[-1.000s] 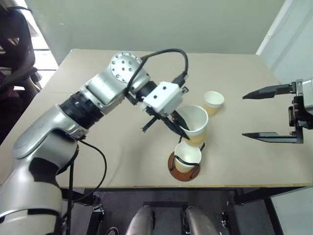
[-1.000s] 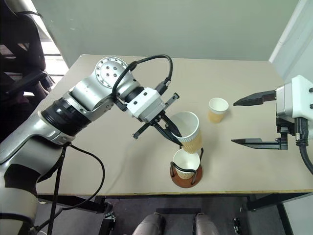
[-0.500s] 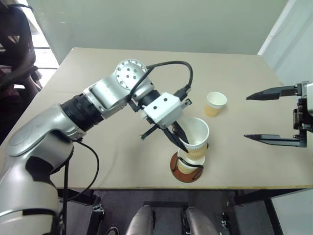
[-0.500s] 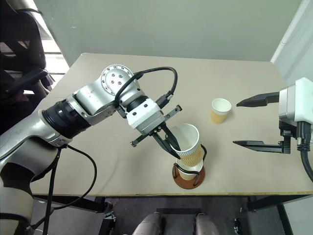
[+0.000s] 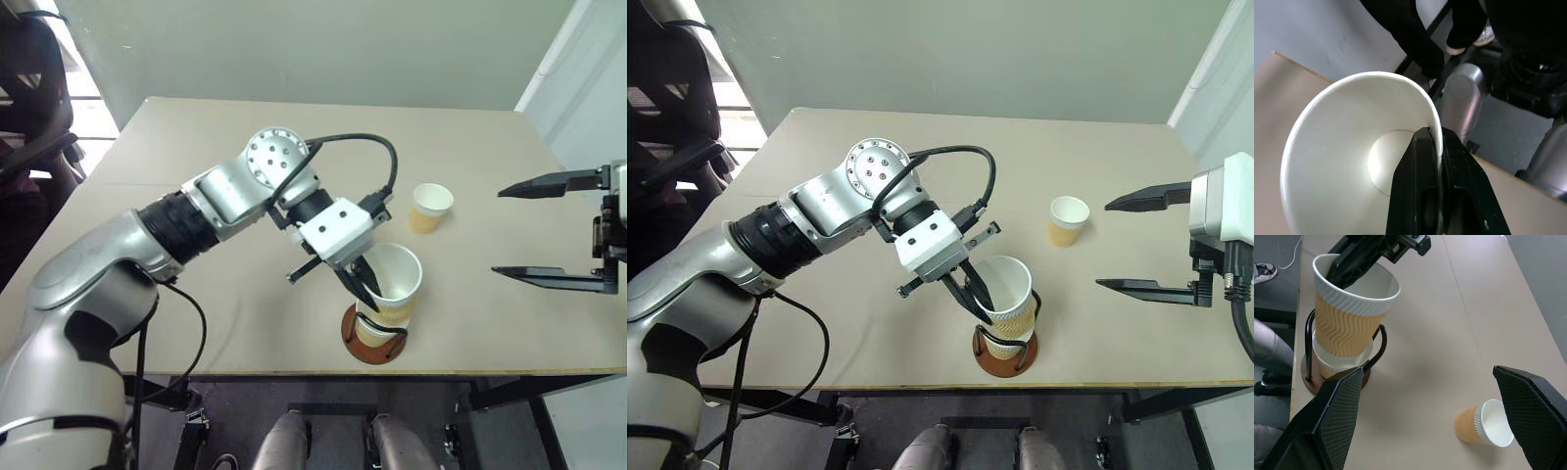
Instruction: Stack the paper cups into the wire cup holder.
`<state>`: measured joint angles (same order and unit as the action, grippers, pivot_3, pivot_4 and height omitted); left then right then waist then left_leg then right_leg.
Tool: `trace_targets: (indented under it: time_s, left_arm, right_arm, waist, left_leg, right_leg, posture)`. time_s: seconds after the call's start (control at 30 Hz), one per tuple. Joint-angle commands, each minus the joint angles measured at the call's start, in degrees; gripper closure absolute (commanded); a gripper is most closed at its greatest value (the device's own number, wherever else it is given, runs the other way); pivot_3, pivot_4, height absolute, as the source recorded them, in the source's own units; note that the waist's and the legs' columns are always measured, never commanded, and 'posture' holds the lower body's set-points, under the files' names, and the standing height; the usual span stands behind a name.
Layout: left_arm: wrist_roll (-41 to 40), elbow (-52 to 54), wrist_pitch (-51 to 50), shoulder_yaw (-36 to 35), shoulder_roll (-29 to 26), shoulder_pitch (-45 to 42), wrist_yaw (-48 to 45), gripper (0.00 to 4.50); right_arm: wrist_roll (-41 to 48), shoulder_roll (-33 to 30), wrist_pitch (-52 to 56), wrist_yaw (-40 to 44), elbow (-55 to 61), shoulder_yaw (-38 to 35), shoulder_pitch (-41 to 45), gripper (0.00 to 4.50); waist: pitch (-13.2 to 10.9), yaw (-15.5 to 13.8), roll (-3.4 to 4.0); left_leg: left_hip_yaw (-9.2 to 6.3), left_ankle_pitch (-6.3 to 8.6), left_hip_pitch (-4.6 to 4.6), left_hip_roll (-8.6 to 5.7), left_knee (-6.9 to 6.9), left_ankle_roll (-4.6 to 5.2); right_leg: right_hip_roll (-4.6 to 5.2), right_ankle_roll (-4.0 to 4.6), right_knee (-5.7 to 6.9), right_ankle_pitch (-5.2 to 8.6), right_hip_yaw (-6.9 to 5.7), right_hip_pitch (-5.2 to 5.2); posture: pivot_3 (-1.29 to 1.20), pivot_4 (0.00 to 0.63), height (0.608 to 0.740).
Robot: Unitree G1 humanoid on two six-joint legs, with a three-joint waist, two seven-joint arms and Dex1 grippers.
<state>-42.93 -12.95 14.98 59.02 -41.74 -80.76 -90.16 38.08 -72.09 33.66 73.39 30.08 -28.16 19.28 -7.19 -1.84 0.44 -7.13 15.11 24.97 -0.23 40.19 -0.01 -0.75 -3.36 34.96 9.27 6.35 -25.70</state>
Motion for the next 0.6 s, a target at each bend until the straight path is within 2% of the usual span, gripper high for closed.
trace_targets:
  time_s: [0.03, 0.27, 0.6]
  left_arm:
    - [1.30, -0.57, 1.41, -1.25, 0.32, -0.54, -2.34, 4.47]
    - [0.69, -0.20, 0.46, -0.99, 0.05, -0.30, -2.34, 4.47]
    - [3.11, -1.68, 1.08, -1.30, 0.84, 0.50, -2.34, 0.96]
  right_arm:
    - [0.63, -0.56, -0.63, -1.09, 0.91, -1.85, 0.36, 0.16]
    - [0.50, -0.43, -1.09, -1.75, 0.91, -1.15, 0.29, 0.16]
    - [0.63, -0.52, -1.26, -2.14, 0.94, -1.06, 0.13, 0.16]
  waist:
    - [0.00, 0.00, 0.00]
    - [0.00, 0.00, 0.00]
    - [0.00, 0.00, 0.00]
  left_leg:
    - [0.00, 0.00, 0.00, 0.00, 0.00, 0.00]
    - [0.00, 0.01, 0.00, 0.00, -0.02, 0.01]
    - [0.00, 0.01, 0.00, 0.00, -0.01, 0.01]
  right_leg:
    - [0.00, -0.03, 0.00, -0.02, 0.00, 0.00]
    - [0.00, -0.22, -0.01, -0.12, -0.01, -0.01]
    - [0.00, -0.21, 0.00, -0.12, -0.01, -0.01]
  posture:
    - [0.00, 0.150, 0.740]
    - [0.00, 0.150, 0.740]
    - [0.00, 0.150, 0.740]
